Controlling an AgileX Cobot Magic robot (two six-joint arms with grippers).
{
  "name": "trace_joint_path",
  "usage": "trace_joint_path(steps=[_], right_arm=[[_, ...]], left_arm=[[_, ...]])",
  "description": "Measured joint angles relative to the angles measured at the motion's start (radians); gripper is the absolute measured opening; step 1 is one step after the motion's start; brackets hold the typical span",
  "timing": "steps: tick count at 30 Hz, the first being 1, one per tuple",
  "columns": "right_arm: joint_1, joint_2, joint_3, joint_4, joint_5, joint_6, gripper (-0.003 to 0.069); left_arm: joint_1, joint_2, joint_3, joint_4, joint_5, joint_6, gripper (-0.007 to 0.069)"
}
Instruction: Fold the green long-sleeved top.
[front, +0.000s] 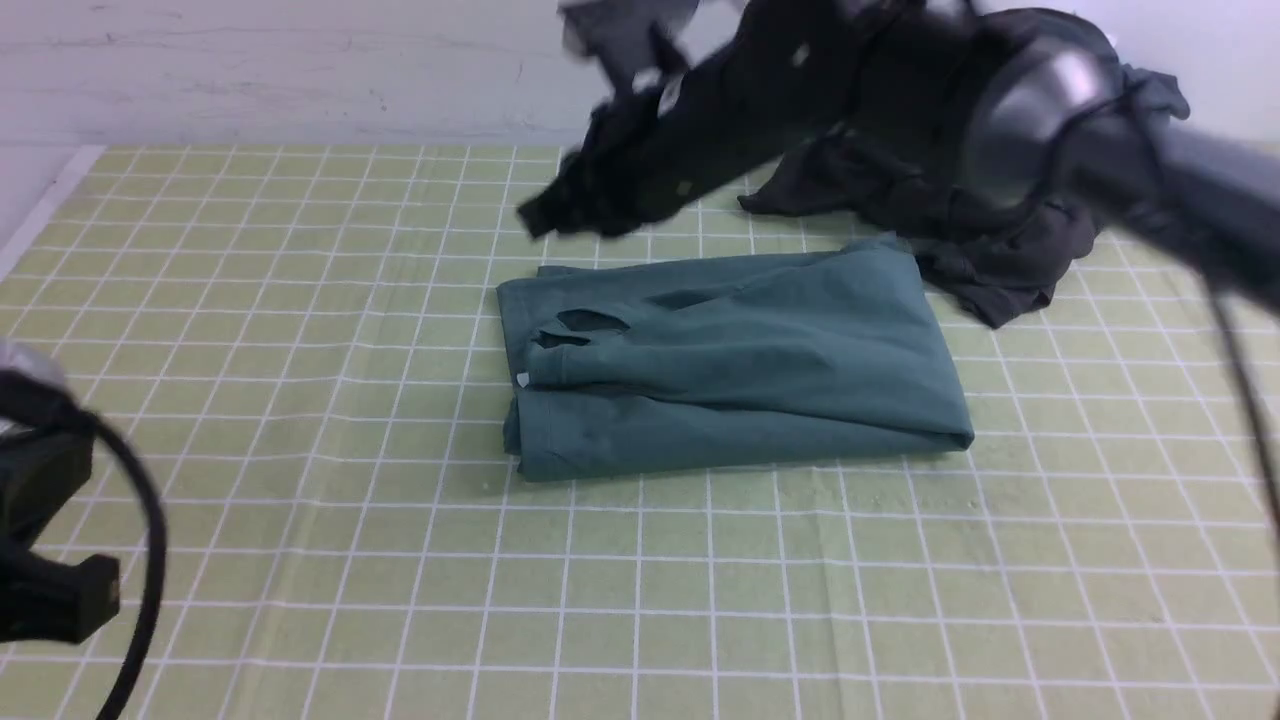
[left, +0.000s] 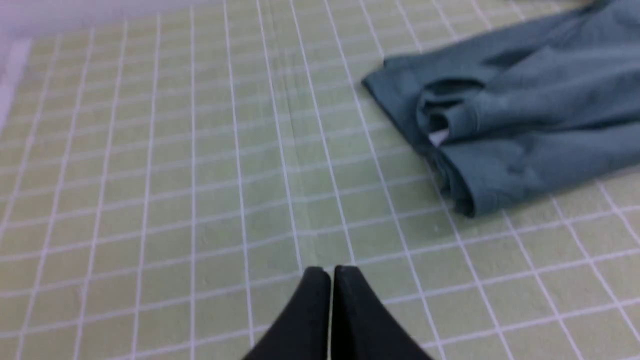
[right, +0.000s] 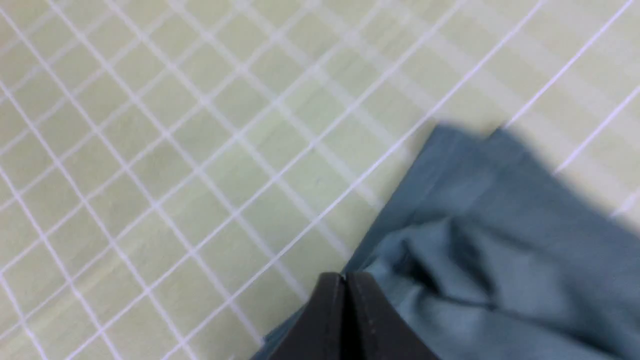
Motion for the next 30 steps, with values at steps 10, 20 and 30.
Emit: trace_joint_path(steps=[10,20,30], right_arm=[[-0.096,-0.503,0.153,-0.445,0.173,0.134,-0.0013],[-0.173,-1.035,1.054,-0.469,-0.485,0.289,-0.0013],[-0.173,-1.309,1.667,-0.483,-1.186,0.323,-0.0013]], left_arm=[[0.0,-0.266,0.22,0.018,-0.176,0.009,-0.0003],[0.0,-0.281,0.284,0.018,-0.179,0.007,-0.0003],[0.0,-0.282,0.284,0.018,-0.184,0.007,-0.0003]])
